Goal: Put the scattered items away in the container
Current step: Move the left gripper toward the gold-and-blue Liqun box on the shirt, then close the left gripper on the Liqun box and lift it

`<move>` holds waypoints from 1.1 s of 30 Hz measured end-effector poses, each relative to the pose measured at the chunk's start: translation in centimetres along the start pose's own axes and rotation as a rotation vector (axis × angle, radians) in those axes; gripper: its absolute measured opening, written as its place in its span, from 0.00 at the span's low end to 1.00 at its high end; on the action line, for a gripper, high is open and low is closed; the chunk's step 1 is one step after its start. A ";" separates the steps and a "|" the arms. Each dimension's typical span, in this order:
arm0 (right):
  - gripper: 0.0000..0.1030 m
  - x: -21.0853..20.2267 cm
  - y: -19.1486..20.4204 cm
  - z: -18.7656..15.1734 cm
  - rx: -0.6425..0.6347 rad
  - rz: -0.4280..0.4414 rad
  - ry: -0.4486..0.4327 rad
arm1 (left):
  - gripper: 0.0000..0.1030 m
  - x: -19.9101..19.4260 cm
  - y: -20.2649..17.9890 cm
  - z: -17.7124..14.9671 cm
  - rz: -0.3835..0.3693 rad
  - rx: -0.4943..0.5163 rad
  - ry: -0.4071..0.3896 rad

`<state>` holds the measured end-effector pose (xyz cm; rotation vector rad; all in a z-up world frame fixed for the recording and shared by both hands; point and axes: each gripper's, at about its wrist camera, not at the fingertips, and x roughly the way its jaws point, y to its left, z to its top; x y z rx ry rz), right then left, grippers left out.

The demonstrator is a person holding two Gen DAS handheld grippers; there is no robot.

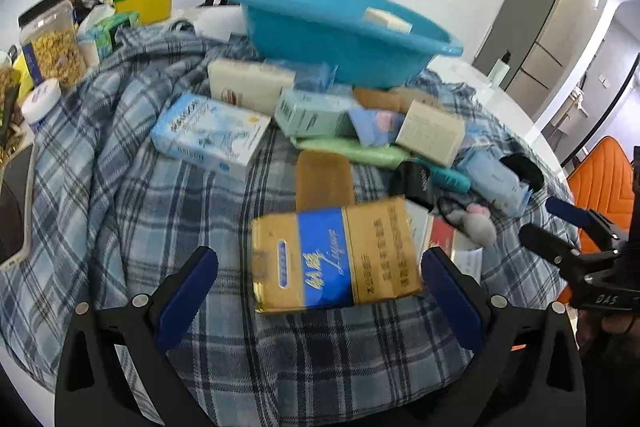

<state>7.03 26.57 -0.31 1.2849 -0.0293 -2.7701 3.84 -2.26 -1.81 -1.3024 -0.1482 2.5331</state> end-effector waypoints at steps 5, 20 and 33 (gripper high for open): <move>1.00 0.1 -0.1 0.0 0.008 0.001 0.000 | 1.00 -0.7 0.5 0.6 0.015 -0.026 -0.034; 1.00 0.6 0.1 -0.3 0.011 0.014 0.020 | 0.98 -1.3 -3.0 -0.9 -0.198 0.150 0.099; 1.00 1.3 -0.1 -0.6 0.032 0.030 0.043 | 0.80 1.5 -4.1 0.7 -0.133 0.464 0.153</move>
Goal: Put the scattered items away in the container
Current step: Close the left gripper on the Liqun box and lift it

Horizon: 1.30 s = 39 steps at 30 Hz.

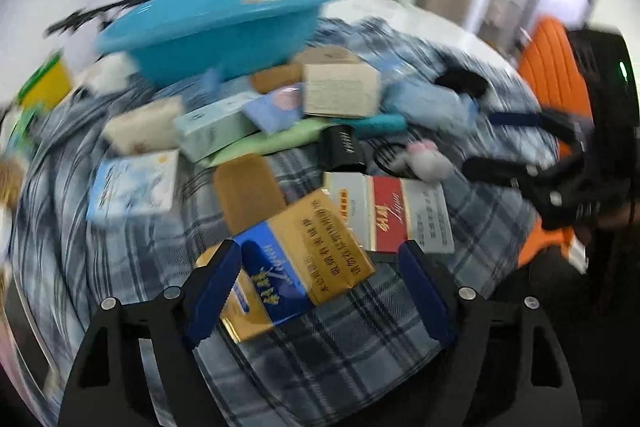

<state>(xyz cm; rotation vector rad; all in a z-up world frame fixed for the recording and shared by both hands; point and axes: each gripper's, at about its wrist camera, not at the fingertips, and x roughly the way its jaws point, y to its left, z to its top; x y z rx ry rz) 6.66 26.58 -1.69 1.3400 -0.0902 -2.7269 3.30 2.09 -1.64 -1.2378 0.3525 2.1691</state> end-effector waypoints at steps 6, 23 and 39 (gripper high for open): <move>1.00 0.0 0.0 0.0 0.006 0.002 0.005 | 0.80 1.6 -0.1 0.8 -0.025 0.174 0.119; 1.00 1.0 -0.8 0.1 0.063 0.009 0.026 | 0.80 3.7 1.6 4.0 -0.176 0.242 0.219; 1.00 1.6 -1.6 0.1 0.074 0.036 0.035 | 0.58 2.5 7.0 3.4 0.019 -0.190 0.133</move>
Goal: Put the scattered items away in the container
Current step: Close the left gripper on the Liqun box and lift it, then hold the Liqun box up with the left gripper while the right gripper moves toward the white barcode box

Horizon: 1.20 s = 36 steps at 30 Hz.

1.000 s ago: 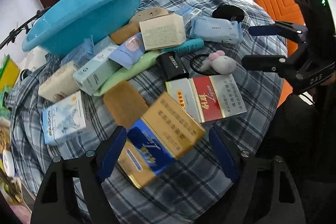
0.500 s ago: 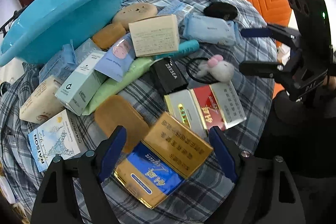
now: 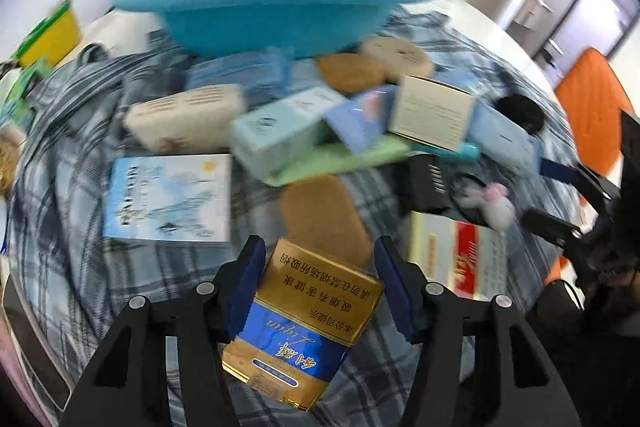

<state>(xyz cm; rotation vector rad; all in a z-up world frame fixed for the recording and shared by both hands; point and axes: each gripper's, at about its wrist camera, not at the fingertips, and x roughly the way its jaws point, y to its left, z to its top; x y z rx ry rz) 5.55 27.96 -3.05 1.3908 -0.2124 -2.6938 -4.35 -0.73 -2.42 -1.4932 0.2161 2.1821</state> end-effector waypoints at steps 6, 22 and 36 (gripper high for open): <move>1.00 0.0 -0.1 0.0 0.006 0.000 -0.001 | 0.71 0.7 0.9 -0.9 0.019 0.007 0.055; 1.00 0.2 0.6 0.5 -0.013 0.008 0.001 | 0.60 0.1 1.9 -3.6 -0.099 -0.042 0.059; 1.00 -0.8 1.7 4.3 -0.061 0.076 -0.102 | 0.57 -3.4 -1.0 -2.9 0.055 -0.028 -0.167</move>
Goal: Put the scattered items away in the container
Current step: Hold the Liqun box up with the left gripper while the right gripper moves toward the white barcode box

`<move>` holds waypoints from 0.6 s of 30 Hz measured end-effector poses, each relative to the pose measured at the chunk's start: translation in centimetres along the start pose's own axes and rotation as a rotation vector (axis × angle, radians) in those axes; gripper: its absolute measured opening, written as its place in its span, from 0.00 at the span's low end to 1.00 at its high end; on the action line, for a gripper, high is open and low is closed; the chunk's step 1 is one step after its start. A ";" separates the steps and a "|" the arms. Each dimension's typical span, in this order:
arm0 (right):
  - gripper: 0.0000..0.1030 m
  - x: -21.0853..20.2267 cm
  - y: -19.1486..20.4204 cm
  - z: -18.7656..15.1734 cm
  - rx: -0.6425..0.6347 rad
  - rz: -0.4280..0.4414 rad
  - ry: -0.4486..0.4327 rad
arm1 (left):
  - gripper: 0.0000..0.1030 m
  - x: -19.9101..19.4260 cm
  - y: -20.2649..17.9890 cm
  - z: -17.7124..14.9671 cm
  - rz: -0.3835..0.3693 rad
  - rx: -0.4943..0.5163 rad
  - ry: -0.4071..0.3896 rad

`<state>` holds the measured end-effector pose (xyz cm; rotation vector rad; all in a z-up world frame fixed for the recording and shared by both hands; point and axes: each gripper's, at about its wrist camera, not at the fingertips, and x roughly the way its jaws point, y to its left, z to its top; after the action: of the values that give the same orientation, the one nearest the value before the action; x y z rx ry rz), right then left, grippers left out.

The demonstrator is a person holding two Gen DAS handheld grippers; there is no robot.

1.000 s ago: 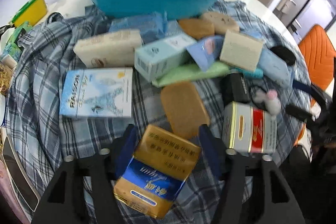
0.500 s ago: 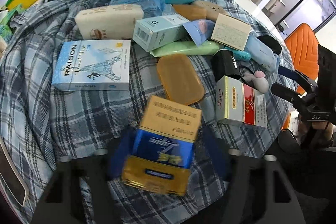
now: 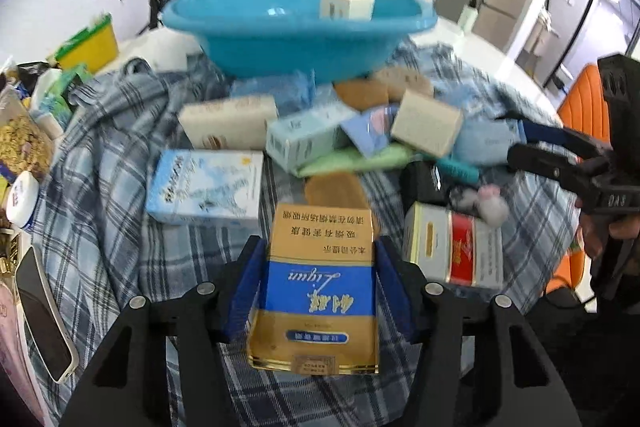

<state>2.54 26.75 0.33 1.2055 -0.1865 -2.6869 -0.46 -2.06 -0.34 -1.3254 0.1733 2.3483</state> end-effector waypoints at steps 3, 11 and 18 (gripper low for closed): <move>1.00 0.0 0.2 0.3 -0.025 -0.010 -0.005 | 0.57 -0.5 0.4 0.4 0.009 -0.024 -0.039; 1.00 -0.2 1.0 2.2 -0.057 0.003 -0.050 | 0.56 -0.9 0.3 1.2 -0.018 -0.084 -0.107; 1.00 0.0 1.2 2.8 -0.071 0.000 -0.058 | 0.56 0.7 -0.1 0.2 -0.007 -0.095 -0.074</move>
<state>0.57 25.72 2.40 1.1078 -0.0988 -2.7058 -0.91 -1.69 -0.81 -1.2783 0.0345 2.4218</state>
